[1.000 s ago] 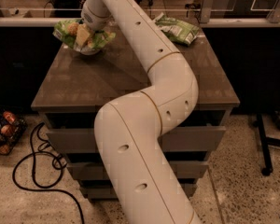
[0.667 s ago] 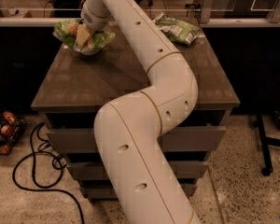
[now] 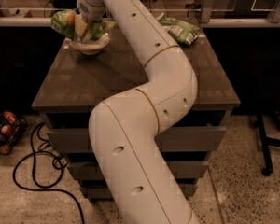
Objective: Pick green rice chip bag from paper bowl and place on counter
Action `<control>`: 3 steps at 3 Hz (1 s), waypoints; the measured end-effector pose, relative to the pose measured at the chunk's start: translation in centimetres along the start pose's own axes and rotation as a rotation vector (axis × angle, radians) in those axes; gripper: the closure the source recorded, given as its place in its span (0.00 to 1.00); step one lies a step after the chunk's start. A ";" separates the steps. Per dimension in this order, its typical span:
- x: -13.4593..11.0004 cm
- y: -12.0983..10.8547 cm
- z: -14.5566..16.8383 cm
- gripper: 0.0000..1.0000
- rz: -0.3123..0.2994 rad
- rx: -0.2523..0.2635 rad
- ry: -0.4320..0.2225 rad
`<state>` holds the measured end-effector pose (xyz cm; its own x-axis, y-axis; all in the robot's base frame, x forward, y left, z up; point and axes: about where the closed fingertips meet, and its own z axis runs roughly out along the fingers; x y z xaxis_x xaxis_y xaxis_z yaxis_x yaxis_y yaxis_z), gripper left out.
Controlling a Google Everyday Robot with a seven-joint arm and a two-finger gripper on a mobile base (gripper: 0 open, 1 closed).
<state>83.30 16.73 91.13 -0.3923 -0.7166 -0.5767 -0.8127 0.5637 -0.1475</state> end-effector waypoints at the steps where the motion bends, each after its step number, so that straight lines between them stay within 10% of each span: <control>1: -2.5 -0.7 -4.0 1.00 -0.039 0.097 -0.023; 3: -3.7 -3.2 -12.1 1.00 0.000 0.281 -0.031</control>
Offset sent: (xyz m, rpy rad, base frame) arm -0.0523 -0.0324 0.1221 -0.0934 -0.2846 -0.1274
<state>82.15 12.54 103.49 -0.3750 -0.7062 -0.6006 -0.6596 0.6585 -0.3624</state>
